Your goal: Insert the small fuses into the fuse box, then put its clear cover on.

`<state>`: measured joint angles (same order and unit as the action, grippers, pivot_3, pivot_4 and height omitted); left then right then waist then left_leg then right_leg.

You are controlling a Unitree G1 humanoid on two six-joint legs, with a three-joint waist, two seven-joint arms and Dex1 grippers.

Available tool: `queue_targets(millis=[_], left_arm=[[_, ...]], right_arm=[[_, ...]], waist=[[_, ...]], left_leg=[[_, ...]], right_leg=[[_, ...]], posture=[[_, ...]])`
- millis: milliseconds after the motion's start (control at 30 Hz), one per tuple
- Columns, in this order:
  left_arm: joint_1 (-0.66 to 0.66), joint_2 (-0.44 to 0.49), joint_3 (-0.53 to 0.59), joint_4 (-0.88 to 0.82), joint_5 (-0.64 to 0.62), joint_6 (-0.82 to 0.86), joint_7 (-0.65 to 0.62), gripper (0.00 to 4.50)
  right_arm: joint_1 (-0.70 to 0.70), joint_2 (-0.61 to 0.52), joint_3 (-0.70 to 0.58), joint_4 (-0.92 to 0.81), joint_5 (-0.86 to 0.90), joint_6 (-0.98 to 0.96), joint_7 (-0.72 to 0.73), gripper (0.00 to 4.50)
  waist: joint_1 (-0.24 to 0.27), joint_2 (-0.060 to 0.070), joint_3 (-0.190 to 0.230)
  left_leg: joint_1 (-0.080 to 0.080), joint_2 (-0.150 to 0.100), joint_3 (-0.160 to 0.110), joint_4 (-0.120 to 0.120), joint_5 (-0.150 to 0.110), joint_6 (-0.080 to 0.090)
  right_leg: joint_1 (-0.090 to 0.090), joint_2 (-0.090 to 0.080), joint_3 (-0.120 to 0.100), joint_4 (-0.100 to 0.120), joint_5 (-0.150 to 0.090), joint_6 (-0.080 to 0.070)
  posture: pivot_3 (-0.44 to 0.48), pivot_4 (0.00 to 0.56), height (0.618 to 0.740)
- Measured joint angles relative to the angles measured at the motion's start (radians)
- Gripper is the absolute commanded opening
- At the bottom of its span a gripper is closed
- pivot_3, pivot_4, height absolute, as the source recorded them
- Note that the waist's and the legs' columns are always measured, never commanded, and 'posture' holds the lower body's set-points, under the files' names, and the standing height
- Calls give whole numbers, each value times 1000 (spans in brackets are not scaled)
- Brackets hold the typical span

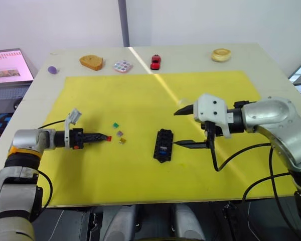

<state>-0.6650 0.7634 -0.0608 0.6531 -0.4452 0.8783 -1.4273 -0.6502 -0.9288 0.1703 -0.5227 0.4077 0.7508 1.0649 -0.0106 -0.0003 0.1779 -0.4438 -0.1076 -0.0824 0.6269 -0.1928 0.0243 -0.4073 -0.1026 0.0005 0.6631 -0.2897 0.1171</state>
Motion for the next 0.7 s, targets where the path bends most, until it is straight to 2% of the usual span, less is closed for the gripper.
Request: queue_targets(millis=[133,167,700], left_arm=[[2,0,-7,-15,20,-16,-11,403],[2,0,-9,-19,22,-19,-14,190],[82,51,-33,-179,13,35,-65,190]], right_arm=[[1,0,3,-1,-1,0,-1,4500],[1,0,5,-1,-1,0,-2,4500],[5,0,11,-2,-3,0,-9,4500]], waist=[[0,0,0],[0,0,0],[-2,0,0]], left_leg=[[0,0,0,0,0,0],[0,0,0,0,0,0],[-1,0,0,0,0,0]], right_leg=[[0,0,0,0,0,0],[0,0,0,0,0,0],[0,0,0,0,0,0]], posture=[[0,150,740],[0,150,740],[0,150,740]])
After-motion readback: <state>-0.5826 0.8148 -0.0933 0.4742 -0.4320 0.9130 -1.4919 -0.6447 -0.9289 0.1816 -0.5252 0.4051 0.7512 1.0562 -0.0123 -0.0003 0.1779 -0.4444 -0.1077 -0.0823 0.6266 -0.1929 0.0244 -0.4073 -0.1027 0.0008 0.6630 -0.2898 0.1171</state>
